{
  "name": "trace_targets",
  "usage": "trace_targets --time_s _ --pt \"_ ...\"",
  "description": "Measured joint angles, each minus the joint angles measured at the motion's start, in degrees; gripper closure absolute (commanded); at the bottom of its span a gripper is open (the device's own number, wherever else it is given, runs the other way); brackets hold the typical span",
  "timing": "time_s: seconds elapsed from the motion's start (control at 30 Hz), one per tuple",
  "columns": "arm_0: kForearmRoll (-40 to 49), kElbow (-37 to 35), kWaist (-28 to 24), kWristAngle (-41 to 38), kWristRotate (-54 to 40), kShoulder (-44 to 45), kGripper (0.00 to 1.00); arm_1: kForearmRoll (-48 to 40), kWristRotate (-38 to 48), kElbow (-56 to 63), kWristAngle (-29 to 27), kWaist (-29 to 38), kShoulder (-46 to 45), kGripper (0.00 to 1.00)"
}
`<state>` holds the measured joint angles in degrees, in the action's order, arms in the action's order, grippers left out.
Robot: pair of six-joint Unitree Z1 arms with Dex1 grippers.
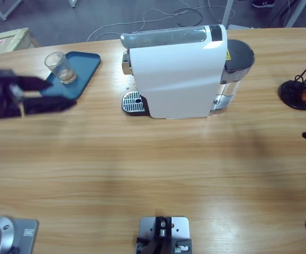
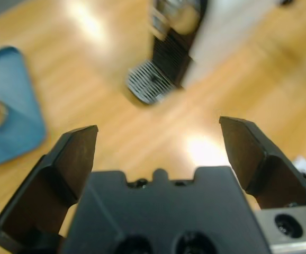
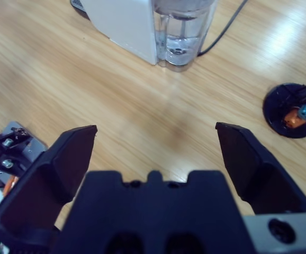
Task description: Pour coffee
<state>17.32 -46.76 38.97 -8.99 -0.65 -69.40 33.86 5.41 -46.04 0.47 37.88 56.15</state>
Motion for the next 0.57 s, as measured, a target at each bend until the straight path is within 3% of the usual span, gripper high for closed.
trace_targets --time_s 0.17,0.57 --pt "3.57 1.96 2.92 1.87 3.96 5.74 0.009 1.68 -0.56 -0.02 -2.8 0.0 -0.99 0.0" --pt "3.94 4.36 3.19 3.84 6.09 10.79 0.009 2.05 -1.43 -0.03 -4.83 0.0 -1.89 0.0"
